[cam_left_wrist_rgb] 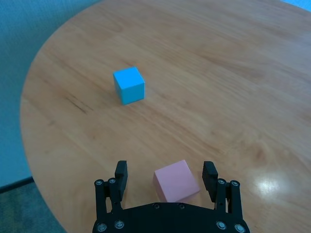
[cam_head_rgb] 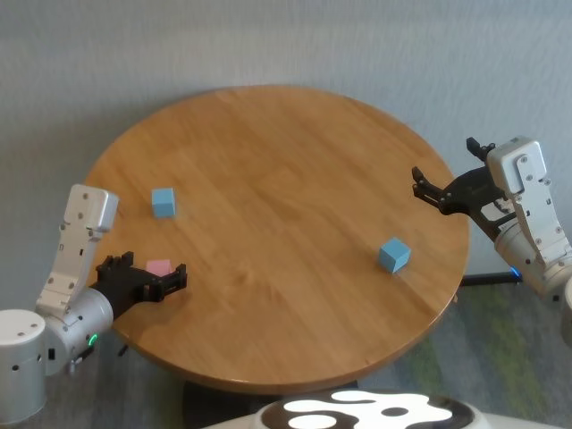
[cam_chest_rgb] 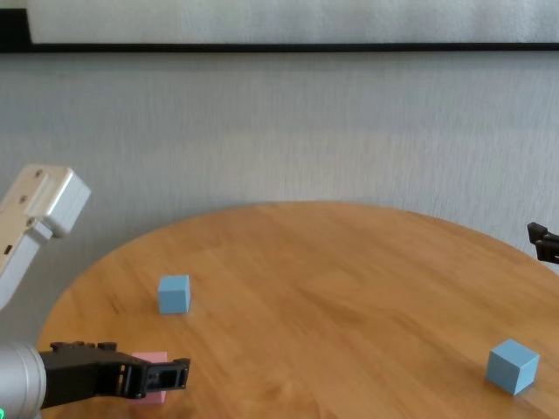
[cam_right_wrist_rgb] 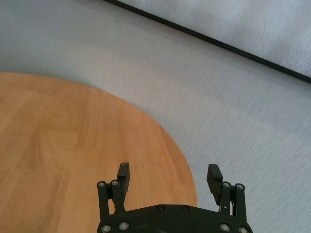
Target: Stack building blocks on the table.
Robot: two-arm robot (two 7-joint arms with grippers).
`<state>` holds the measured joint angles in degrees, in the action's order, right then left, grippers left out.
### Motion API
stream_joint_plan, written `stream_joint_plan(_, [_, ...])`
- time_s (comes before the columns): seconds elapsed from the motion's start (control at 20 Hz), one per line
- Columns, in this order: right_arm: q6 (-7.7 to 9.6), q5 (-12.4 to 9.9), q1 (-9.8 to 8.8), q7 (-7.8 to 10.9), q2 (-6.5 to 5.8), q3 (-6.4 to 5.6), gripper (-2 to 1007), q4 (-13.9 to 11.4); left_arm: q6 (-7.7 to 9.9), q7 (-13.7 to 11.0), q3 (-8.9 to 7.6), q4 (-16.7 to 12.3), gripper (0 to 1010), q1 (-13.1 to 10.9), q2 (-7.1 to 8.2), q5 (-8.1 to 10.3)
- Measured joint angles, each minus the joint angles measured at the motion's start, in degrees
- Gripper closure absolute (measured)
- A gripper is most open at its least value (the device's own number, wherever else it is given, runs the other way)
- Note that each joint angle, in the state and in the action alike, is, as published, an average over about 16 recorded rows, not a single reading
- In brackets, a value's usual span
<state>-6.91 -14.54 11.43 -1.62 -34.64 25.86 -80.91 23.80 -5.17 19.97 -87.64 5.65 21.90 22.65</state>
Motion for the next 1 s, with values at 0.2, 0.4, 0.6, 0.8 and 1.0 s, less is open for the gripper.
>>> stream_joint_plan(0.2, [0.00, 0.0, 0.00, 0.00, 0.00, 0.00, 0, 0.0, -0.07, 0.0, 0.02, 0.1, 7, 0.0, -0.02, -0.60])
stream_joint_plan(0.4, [0.00, 0.0, 0.00, 0.00, 0.00, 0.00, 0, 0.0, -0.07, 0.0, 0.08, 0.0, 7, 0.1, 0.05, -0.97])
stream_joint_plan(0.6, [0.00, 0.0, 0.00, 0.00, 0.00, 0.00, 0, 0.0, -0.07, 0.0, 0.09, 0.0, 18, 0.1, 0.08, -0.95])
stream_joint_plan(0.8, [0.00, 0.0, 0.00, 0.00, 0.00, 0.00, 0, 0.0, -0.06, -0.1, 0.10, 0.0, 55, 0.0, 0.10, -0.83])
stream_joint_plan(1.0, [0.00, 0.0, 0.00, 0.00, 0.00, 0.00, 0, 0.0, -0.06, -0.1, 0.11, -0.1, 125, 0.0, 0.12, -0.72])
